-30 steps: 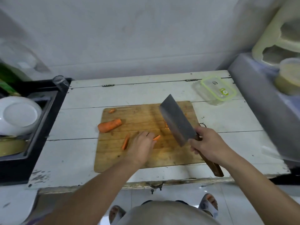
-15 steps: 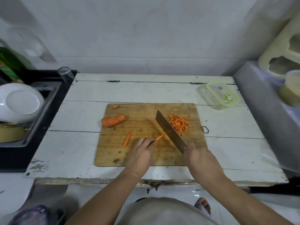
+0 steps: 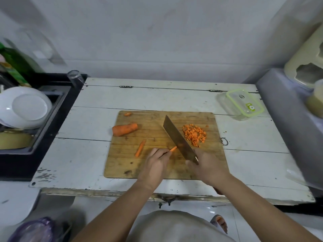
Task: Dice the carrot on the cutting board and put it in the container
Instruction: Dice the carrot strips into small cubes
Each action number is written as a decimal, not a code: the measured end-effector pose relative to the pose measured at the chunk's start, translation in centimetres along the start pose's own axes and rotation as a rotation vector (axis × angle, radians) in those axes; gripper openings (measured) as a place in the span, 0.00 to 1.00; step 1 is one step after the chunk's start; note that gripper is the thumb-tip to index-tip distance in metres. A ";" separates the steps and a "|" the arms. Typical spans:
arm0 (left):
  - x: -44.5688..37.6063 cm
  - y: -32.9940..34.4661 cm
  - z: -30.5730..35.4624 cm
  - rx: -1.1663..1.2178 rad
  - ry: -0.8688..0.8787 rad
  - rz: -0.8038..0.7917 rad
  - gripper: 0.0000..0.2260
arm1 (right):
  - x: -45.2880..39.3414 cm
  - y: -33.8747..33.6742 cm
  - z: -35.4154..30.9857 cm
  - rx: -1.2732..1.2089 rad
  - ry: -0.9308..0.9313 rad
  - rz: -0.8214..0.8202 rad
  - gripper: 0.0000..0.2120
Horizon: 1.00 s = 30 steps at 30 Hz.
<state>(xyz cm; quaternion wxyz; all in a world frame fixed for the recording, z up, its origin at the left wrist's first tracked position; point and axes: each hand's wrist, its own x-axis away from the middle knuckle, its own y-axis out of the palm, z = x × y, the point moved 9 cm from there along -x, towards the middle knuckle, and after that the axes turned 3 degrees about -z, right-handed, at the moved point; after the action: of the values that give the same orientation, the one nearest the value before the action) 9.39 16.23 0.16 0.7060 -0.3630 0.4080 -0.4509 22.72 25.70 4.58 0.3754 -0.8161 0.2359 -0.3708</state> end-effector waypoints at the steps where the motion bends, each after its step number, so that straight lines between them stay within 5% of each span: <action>1: 0.0 0.0 -0.1 0.026 -0.007 0.003 0.16 | 0.2 0.4 0.5 -0.094 -0.017 -0.076 0.12; 4: 0.1 -0.1 -0.1 0.043 -0.010 0.001 0.15 | 1.0 1.3 2.4 -0.304 0.065 -0.177 0.11; 10: 0.0 -0.1 0.0 0.040 0.004 -0.029 0.16 | 2.4 -0.8 2.4 -0.109 0.050 0.176 0.06; 15: -1.0 0.0 -0.2 0.025 0.036 -0.045 0.16 | 2.9 -0.5 2.7 -0.113 0.101 0.025 0.09; 21: -1.0 0.3 -0.2 -0.007 0.055 -0.030 0.16 | 3.3 0.2 1.3 0.087 0.093 0.046 0.16; 30: -1.2 0.0 0.0 -0.005 0.066 -0.005 0.13 | 1.1 1.0 -0.5 0.127 0.113 0.067 0.13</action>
<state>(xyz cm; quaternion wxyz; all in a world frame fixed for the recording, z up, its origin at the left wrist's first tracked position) 9.06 17.30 0.48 0.6899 -0.3508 0.4315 -0.4635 22.86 24.18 4.49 0.4245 -0.7602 0.2598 -0.4176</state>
